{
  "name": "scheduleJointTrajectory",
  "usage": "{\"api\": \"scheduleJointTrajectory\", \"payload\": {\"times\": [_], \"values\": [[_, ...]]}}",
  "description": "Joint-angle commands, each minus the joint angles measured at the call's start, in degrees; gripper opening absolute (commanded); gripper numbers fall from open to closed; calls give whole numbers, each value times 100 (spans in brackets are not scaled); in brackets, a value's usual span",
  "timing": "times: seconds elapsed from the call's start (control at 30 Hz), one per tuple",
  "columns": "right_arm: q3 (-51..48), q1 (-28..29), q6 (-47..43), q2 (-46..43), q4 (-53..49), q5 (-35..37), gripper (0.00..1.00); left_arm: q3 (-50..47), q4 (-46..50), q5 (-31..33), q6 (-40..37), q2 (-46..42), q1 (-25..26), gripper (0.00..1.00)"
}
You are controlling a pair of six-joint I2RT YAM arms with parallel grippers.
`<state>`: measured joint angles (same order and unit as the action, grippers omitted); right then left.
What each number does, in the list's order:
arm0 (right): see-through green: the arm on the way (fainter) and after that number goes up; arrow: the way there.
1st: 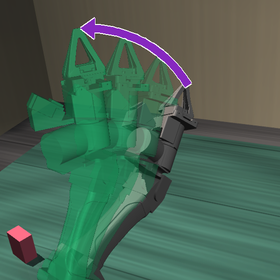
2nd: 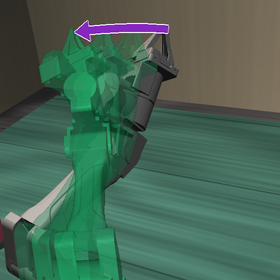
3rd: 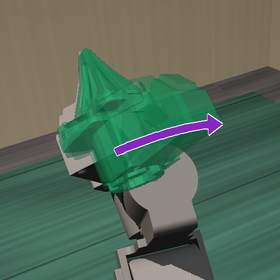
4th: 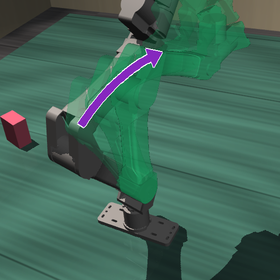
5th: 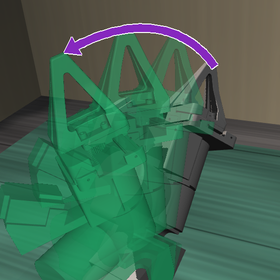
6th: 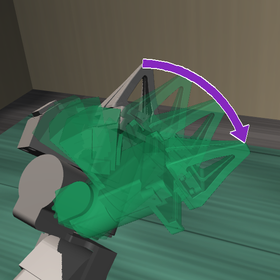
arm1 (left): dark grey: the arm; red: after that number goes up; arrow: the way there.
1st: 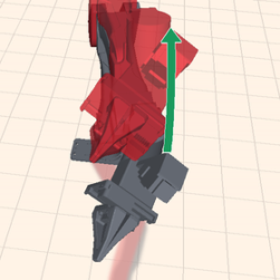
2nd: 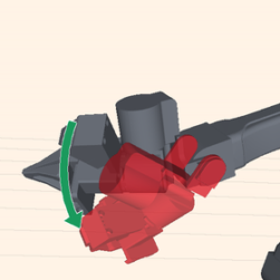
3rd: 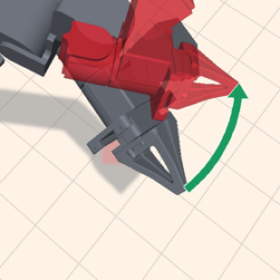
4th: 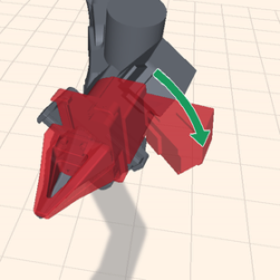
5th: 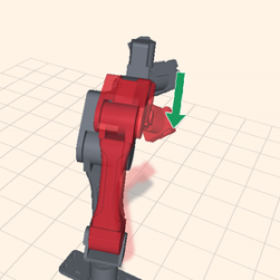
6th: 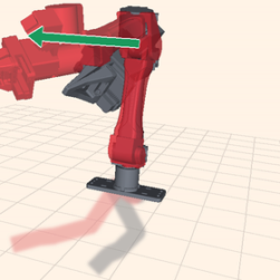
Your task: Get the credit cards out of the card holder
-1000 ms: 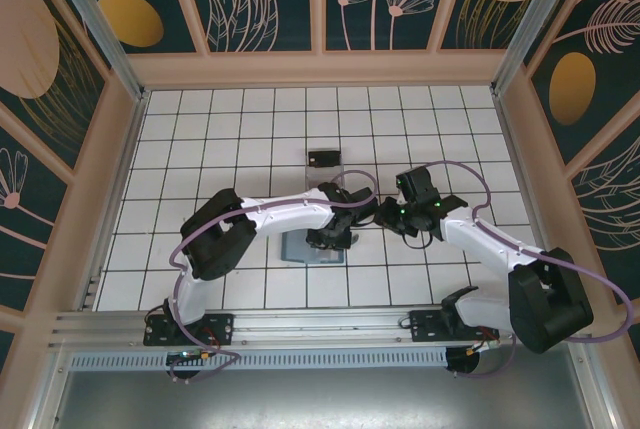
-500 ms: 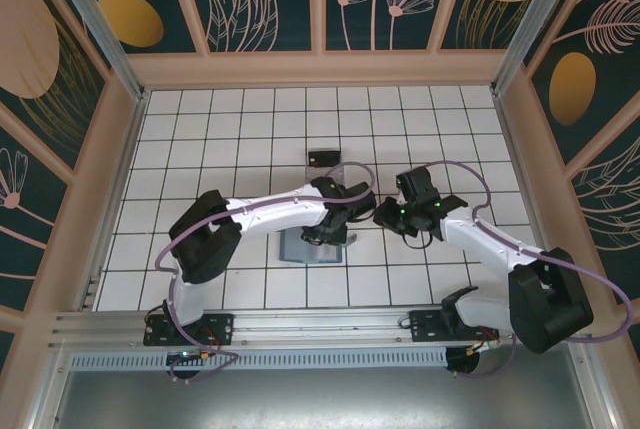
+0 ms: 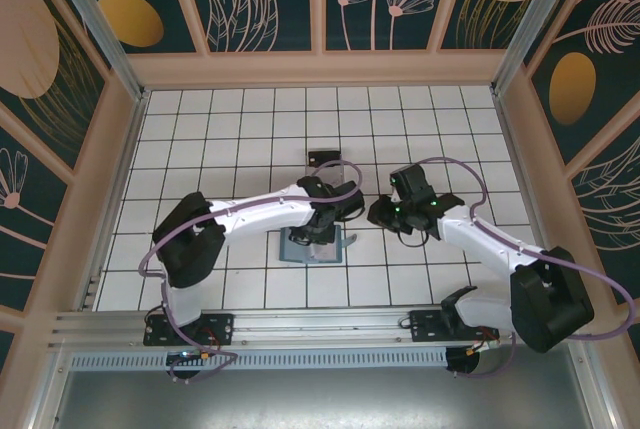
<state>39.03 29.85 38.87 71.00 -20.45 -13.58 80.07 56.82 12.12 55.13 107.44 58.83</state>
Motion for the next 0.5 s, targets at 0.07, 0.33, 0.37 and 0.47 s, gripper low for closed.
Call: {"api": "scheduleJointTrajectory", "payload": {"times": [0.07, 0.33, 0.37, 0.47], "values": [[291, 118, 138, 163, -157, 83, 22, -390, 120, 172, -110, -384, -132, 32], [556, 455, 328, 315, -232, 272, 22, -1039, -304, -61, -347, -827, -374, 31], [590, 499, 361, 346, -236, 289, 22, -1114, -372, -93, -362, -880, -404, 30], [710, 649, 452, 457, -283, 379, 22, -1312, -590, -107, -467, -1179, -481, 30]]}}
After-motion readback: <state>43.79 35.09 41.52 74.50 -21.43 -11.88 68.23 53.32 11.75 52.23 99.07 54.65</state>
